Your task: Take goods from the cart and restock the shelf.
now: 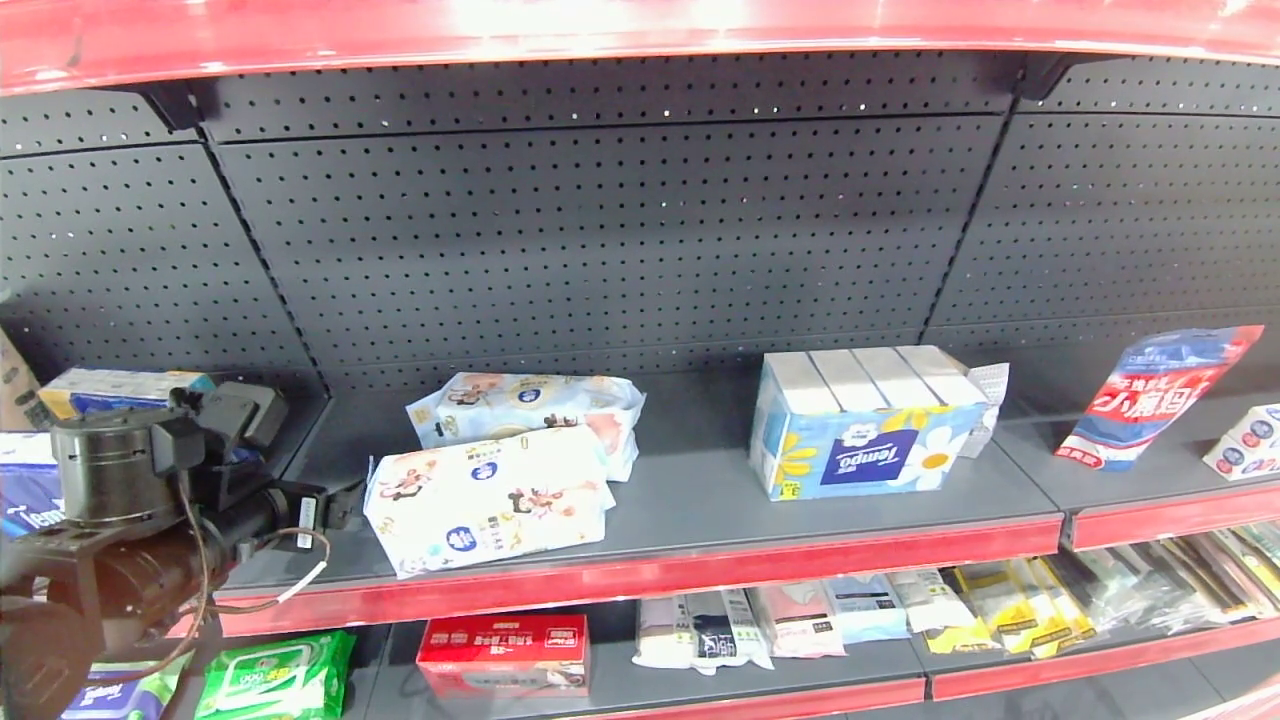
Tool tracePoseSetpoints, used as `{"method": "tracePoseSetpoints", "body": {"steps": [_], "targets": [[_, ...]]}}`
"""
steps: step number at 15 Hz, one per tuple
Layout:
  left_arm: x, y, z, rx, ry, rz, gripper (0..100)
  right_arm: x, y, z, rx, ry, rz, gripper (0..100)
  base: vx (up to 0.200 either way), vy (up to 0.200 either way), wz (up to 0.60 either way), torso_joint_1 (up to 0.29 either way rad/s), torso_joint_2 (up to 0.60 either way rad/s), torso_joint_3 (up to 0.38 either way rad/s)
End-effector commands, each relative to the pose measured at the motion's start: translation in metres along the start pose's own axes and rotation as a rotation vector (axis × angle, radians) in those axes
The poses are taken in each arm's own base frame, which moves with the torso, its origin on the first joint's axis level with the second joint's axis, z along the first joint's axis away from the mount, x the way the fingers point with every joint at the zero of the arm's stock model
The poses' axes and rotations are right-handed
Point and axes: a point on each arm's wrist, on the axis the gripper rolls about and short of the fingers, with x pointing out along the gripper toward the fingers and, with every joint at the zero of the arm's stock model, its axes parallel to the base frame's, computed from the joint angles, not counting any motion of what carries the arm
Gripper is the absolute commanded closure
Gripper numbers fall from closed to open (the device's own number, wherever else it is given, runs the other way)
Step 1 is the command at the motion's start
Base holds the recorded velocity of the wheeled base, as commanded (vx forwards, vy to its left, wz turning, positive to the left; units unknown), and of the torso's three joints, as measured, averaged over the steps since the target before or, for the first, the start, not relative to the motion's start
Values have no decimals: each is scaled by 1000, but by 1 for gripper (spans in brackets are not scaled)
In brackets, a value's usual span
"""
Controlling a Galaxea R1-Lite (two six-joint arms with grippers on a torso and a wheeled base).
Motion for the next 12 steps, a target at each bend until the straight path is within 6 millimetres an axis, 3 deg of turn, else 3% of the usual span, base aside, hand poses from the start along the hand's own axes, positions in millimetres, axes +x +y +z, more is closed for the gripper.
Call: {"method": "tracePoseSetpoints", "body": {"steps": [1, 12], "targets": [[2, -2, -2, 5, 11, -8, 0, 0, 0, 0, 0, 1, 0, 100, 0, 0, 0, 0, 0, 0], [17, -14, 1, 13, -50, -34, 0, 0, 0, 0, 0, 1, 0, 100, 0, 0, 0, 0, 0, 0]]}}
